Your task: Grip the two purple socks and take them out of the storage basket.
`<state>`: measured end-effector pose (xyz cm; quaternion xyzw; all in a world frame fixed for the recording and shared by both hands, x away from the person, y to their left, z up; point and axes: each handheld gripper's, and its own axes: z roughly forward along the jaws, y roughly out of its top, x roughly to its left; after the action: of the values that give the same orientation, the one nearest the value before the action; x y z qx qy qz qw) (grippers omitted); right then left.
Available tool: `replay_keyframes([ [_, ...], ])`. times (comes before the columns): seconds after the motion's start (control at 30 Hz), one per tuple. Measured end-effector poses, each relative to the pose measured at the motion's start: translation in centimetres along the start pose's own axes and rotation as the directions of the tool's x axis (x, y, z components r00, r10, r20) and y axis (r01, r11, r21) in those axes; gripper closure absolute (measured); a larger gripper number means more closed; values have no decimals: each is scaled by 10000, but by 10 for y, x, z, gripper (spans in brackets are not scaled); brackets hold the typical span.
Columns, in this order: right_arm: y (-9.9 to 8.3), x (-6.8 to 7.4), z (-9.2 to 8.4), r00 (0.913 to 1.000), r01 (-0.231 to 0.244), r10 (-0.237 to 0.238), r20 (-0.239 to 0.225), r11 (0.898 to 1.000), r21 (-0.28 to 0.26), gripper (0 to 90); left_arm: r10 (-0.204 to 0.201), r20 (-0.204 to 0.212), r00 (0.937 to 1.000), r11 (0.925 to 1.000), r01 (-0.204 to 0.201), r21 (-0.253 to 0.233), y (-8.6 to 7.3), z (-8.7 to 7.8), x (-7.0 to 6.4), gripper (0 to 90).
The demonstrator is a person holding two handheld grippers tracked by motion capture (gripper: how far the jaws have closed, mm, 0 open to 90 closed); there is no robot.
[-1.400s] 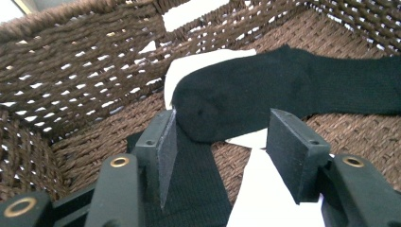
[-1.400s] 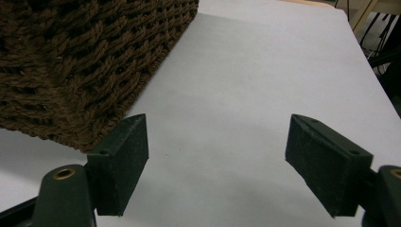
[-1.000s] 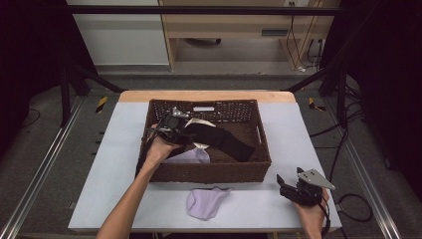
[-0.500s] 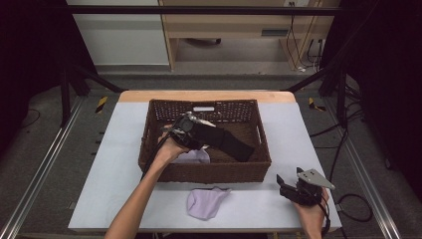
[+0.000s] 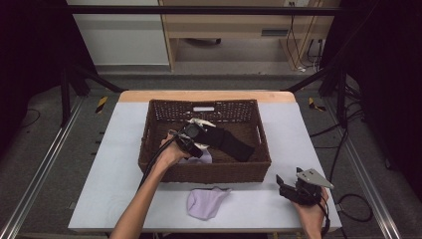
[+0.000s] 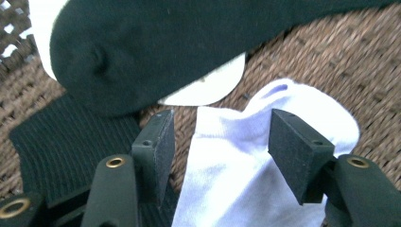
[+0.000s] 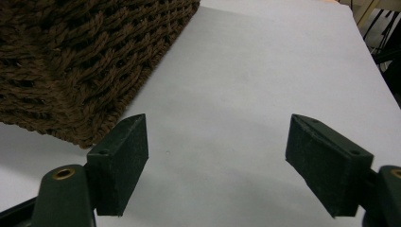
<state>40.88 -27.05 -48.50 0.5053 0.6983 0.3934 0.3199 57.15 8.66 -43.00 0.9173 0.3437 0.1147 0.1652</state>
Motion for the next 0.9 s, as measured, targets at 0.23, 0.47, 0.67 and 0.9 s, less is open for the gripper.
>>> replay_keyframes([
  [0.23,0,0,0,10000,35,-35,4,10000,17,220,-99,377,9992,9965,67,831,0,7,0,575],
  [0.47,0,0,0,10000,36,-36,7,10000,22,222,-226,650,9976,9939,154,1088,0,7,1,797],
  [0.67,0,0,0,10000,29,-29,22,10000,19,227,-528,709,9961,9981,548,-268,-3,-6,6,819],
  [0.9,0,0,1,10000,-7,7,12,9999,111,227,-1472,1038,9836,9616,1669,-2179,-10,-25,17,819],
])
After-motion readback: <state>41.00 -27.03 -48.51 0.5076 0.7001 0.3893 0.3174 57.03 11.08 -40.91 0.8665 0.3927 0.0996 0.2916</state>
